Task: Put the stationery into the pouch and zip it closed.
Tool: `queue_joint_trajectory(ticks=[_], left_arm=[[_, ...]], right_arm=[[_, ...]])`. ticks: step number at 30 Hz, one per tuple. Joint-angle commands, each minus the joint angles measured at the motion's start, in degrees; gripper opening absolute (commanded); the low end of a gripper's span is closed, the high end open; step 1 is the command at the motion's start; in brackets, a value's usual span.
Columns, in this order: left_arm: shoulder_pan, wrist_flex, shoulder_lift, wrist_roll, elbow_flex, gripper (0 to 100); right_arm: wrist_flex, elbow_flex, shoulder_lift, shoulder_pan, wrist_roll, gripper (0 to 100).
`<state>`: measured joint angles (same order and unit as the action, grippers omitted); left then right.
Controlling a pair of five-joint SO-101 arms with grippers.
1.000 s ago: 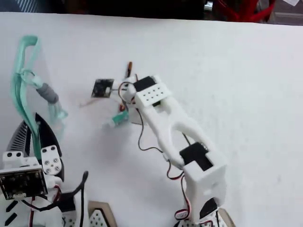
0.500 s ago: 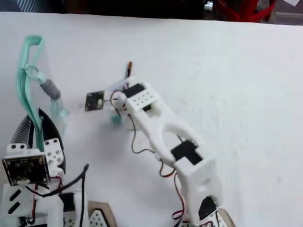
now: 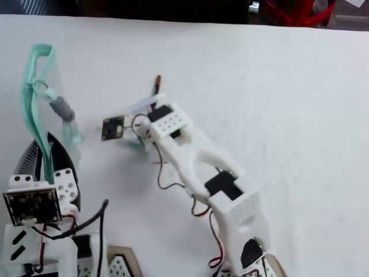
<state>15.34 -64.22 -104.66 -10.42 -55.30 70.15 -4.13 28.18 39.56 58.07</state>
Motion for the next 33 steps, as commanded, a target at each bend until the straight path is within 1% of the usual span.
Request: queue_joint_trajectory(ticks=[1, 3, 4, 6, 8, 11, 16, 20, 22, 24, 26, 27, 30, 33], left_arm=[[0.2, 2.2, 0.0, -0.4, 0.3, 3], [0.2, 2.2, 0.0, -0.4, 0.4, 3], [0.2, 2.2, 0.0, -0.4, 0.4, 3], [0.2, 2.2, 0.0, -0.4, 0.4, 3], [0.4, 2.1, 0.0, -0.4, 0.3, 3], [0.5, 1.8, 0.0, -0.6, 0.3, 3], [0.3, 1.8, 0.0, -0.4, 0.3, 3], [0.2, 1.8, 0.0, -0.3, 0.2, 3], [0.2, 2.0, 0.0, -0.3, 0.2, 3], [0.2, 2.1, 0.0, -0.3, 0.2, 3], [0.2, 2.2, 0.0, -0.3, 0.2, 3], [0.1, 2.4, 0.0, -0.3, 0.2, 3], [0.0, 3.9, 0.0, -0.3, -0.1, 3], [-3.4, 7.1, 0.0, -0.2, -3.1, 3]], right_arm=[[3.1, -0.4, -5.1, 3.1, 0.2, 31.3], [2.9, -0.5, -5.6, 4.4, 0.0, 38.2], [1.8, -0.5, -5.8, 5.1, -0.7, 39.9], [-0.9, -0.5, -5.7, 6.2, -3.3, 39.6], [-4.2, -0.2, -5.5, 6.8, -5.5, 37.3], [-8.2, -0.4, -3.8, 6.7, -7.7, 31.2], [-13.3, -0.6, 2.5, 6.5, -7.5, 21.8], [-9.2, -5.5, 5.0, 6.5, -7.5, 17.2], [-8.3, -6.9, 6.5, 6.3, -7.5, 10.3], [-8.0, -8.4, 7.4, 5.7, -7.5, 0.4], [-7.8, -9.0, 7.3, 5.1, -7.5, 3.7], [-7.1, -9.3, 6.9, 4.5, -7.5, 2.2], [-0.2, -12.0, 1.8, 2.1, -7.9, 1.9], [5.8, -13.4, -6.5, -1.0, -9.2, 1.8]])
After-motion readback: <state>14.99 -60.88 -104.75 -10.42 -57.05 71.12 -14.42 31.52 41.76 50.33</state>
